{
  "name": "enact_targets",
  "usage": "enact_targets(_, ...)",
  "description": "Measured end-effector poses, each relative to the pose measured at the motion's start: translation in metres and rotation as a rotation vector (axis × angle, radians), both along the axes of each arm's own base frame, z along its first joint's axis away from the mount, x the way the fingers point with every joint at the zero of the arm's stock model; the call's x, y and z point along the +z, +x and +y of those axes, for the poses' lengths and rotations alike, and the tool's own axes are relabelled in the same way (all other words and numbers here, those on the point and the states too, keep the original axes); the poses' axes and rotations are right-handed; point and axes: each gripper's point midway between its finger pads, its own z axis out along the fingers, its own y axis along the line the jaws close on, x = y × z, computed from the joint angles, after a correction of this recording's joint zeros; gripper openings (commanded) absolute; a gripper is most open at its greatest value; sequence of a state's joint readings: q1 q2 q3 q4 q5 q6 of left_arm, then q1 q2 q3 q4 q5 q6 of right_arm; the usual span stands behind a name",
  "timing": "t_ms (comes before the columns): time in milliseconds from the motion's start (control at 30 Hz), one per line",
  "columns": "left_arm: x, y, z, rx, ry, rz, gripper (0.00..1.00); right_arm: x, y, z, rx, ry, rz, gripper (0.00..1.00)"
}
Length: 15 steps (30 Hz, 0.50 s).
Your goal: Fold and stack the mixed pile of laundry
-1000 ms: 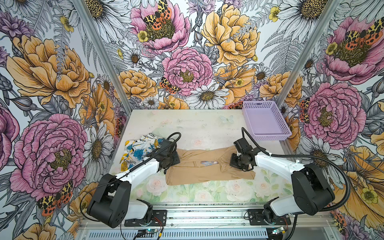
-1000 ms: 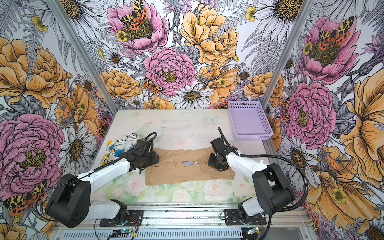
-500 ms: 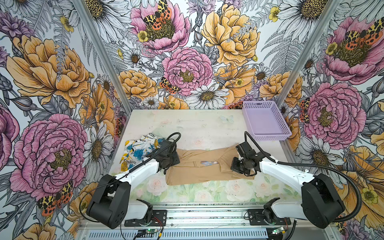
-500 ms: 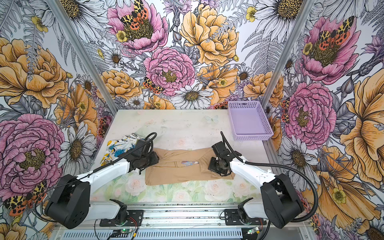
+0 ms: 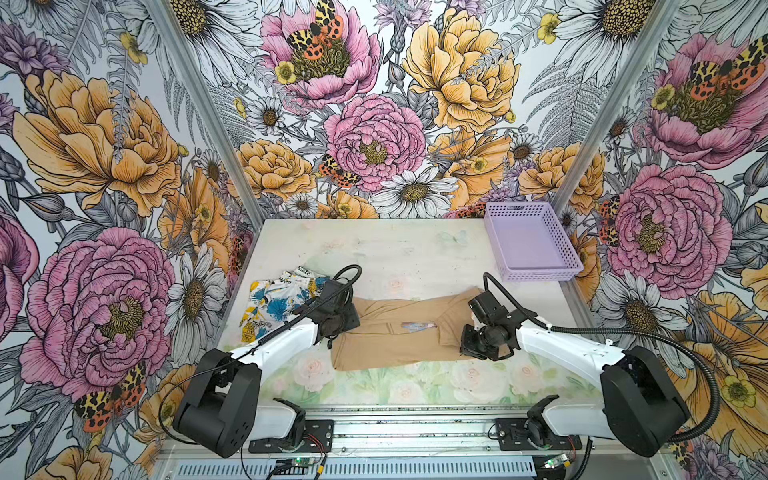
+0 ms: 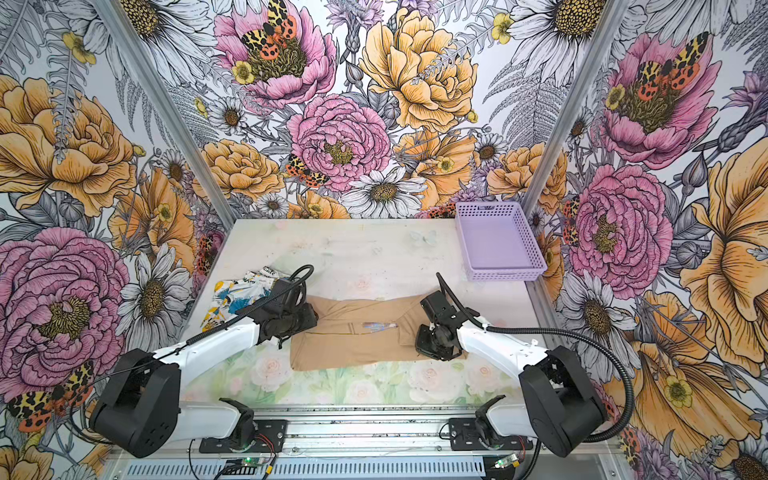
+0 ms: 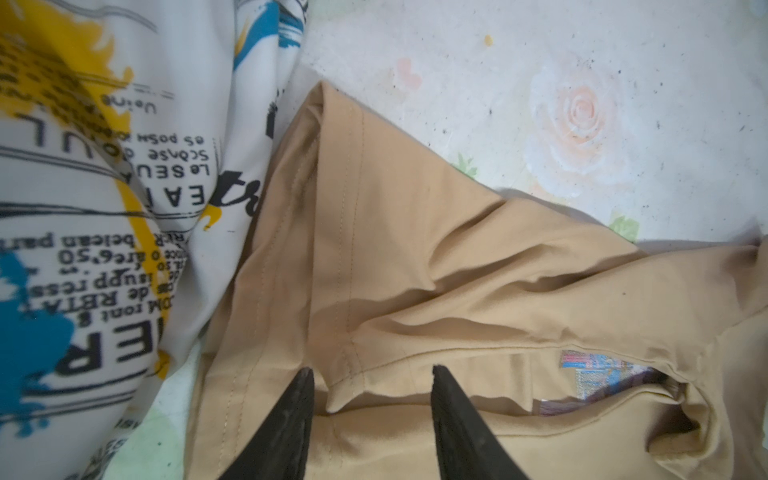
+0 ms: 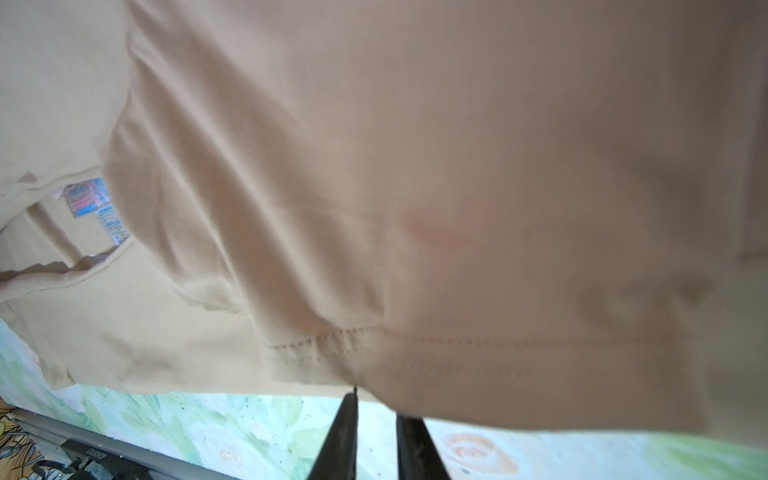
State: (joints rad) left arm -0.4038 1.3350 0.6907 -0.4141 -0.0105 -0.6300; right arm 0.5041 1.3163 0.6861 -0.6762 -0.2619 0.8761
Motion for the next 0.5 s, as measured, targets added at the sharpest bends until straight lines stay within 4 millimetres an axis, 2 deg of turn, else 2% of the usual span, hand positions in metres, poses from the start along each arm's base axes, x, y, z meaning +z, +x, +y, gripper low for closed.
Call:
enact_targets(133,0.0,0.0,-0.001,-0.003,0.0,0.0,0.48,0.015,-0.001,-0.001,0.004,0.008,-0.024,0.28)
enact_targets(300,0.0,0.0,-0.003,-0.008,0.0,0.0,0.48,0.043,0.028,-0.006,-0.021,0.016,-0.117,0.27)
enact_targets(400,-0.001,-0.001,-0.003,-0.01,0.002,0.004,0.48,0.04,0.043,-0.017,-0.033,-0.022,-0.127,0.25)
enact_targets(500,-0.002,-0.001,-0.004,-0.013,0.003,0.006,0.48,0.024,0.046,-0.025,-0.022,-0.071,-0.094,0.22)
